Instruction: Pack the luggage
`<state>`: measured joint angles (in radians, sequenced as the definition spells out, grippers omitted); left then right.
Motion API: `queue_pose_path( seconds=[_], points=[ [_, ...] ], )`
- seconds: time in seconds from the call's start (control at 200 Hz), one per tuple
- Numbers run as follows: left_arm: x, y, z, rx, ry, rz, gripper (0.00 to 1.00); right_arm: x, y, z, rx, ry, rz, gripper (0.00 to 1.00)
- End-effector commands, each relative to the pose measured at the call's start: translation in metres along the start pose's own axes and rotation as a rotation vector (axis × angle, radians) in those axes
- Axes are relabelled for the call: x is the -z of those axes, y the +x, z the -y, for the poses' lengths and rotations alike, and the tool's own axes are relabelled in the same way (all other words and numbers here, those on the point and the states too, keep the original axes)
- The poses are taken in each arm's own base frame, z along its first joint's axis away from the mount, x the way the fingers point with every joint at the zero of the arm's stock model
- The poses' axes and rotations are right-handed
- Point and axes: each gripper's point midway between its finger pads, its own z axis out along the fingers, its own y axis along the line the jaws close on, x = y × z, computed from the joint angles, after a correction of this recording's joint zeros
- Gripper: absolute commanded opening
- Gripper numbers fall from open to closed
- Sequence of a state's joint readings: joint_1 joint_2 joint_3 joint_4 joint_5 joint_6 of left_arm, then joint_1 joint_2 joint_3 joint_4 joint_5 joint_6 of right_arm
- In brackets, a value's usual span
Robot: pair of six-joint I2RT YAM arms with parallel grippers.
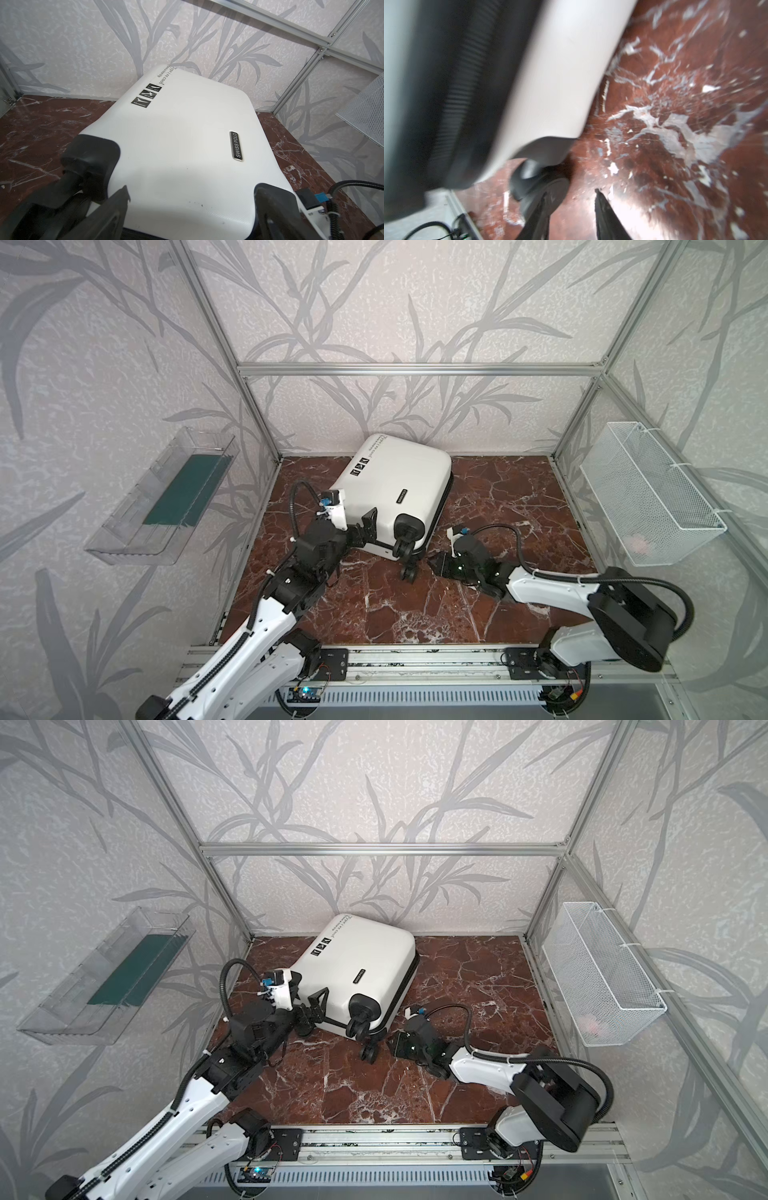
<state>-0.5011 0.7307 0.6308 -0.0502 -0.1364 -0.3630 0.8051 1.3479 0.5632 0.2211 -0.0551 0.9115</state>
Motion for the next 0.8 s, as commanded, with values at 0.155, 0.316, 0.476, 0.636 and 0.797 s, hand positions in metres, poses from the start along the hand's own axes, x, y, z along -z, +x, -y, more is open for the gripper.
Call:
queue_pose_path(
  seconds=[0.155,0.316,0.476,0.636,0.797],
  points=[
    [0.021,0.052,-0.031,0.100,-0.046,-0.022,0.97,0.065,-0.019,-0.011,0.073,0.023,0.089,0.57],
    [0.021,0.082,-0.029,0.126,0.016,-0.058,0.96,0.090,-0.028,-0.038,0.118,-0.015,0.129,0.78],
    [0.013,0.108,-0.025,0.189,0.080,-0.070,0.96,0.096,-0.031,-0.070,0.162,-0.060,0.130,0.86],
    [0.007,0.131,-0.022,0.179,0.124,-0.088,0.95,0.092,-0.025,-0.103,0.213,-0.093,0.114,0.88],
    [0.007,0.146,-0.019,0.153,0.170,-0.042,0.93,0.085,-0.009,-0.131,0.273,-0.084,0.093,0.89]
  ],
)
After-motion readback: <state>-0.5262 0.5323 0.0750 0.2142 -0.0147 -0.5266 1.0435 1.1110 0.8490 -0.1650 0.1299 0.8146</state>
